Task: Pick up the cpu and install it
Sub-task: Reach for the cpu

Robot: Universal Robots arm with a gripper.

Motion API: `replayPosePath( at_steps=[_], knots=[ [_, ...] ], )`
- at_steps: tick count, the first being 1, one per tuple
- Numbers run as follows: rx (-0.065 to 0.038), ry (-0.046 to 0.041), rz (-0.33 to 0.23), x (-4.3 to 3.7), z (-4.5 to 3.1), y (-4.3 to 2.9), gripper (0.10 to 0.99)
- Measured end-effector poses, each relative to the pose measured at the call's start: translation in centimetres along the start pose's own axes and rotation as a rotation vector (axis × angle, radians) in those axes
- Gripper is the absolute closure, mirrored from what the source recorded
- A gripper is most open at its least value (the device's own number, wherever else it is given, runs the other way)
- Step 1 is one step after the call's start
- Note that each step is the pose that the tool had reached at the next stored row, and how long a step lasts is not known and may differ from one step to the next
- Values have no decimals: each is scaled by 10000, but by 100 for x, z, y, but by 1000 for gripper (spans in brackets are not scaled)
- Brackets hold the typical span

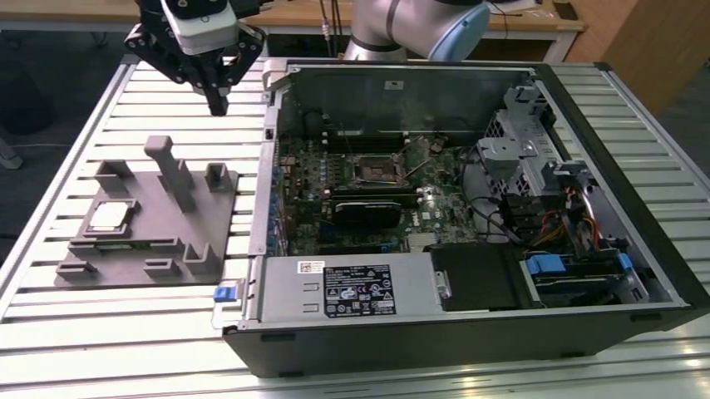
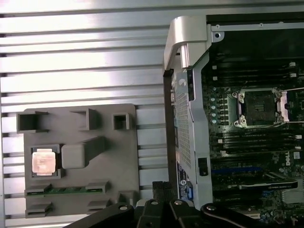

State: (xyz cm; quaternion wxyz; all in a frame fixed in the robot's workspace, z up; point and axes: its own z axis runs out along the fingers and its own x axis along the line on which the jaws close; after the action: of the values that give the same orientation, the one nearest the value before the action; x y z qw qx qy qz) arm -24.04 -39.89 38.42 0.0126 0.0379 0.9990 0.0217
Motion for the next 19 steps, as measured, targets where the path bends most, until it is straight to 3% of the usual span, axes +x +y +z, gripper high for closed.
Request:
replayPosePath(
  at_steps=[19],
  knots=[
    [0,4,1,124,12,-10,980]
  ],
)
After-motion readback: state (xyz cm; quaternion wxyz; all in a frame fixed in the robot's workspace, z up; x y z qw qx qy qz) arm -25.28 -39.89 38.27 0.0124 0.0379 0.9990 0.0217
